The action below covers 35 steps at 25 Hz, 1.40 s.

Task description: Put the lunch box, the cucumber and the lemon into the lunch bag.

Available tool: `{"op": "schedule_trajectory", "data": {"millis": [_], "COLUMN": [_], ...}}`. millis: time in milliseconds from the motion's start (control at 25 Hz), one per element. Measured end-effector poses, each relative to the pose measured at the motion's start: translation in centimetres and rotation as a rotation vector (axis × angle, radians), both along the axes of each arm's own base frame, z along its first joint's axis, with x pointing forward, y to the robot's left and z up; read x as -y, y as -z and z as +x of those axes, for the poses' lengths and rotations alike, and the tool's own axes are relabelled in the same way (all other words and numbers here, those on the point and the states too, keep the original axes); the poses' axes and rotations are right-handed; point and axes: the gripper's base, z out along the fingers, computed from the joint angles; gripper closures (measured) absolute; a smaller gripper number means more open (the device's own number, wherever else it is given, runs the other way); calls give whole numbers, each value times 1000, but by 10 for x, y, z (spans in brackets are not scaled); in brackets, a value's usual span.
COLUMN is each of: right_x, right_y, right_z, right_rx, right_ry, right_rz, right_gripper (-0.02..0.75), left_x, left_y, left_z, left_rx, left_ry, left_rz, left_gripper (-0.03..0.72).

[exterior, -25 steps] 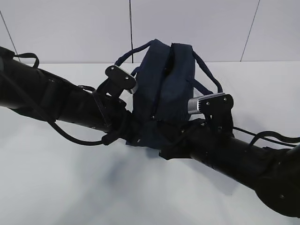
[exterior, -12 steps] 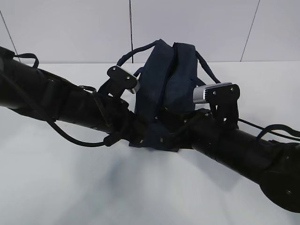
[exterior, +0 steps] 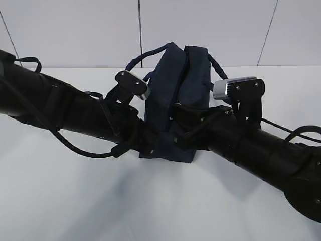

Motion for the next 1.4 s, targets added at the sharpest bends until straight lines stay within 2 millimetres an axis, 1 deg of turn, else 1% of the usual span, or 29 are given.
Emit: {"op": "schedule_trajectory", "data": {"millis": [240, 480, 880, 1200, 1400], "right_x": [1, -2, -4, -5, -8], "right_y": [-10, -23, -28, -39, -47], "right_z": [-1, 4, 10, 20, 29], "right_rx": [20, 38, 65, 123, 121], "right_ry": [2, 5, 10, 50, 75], "right_rz": [12, 9, -17, -48, -77], "right_gripper": [731, 731, 731, 731, 731], "left_x": [0, 1, 1, 1, 1], "left_y": [0, -1, -1, -2, -2], "left_z": [0, 0, 0, 1, 1], "left_rx": [-1, -2, -1, -13, -14], "left_ry": [2, 5, 5, -19, -22], "left_rz": [-2, -6, -10, -27, -29], "left_gripper": [678, 678, 678, 678, 678]}}
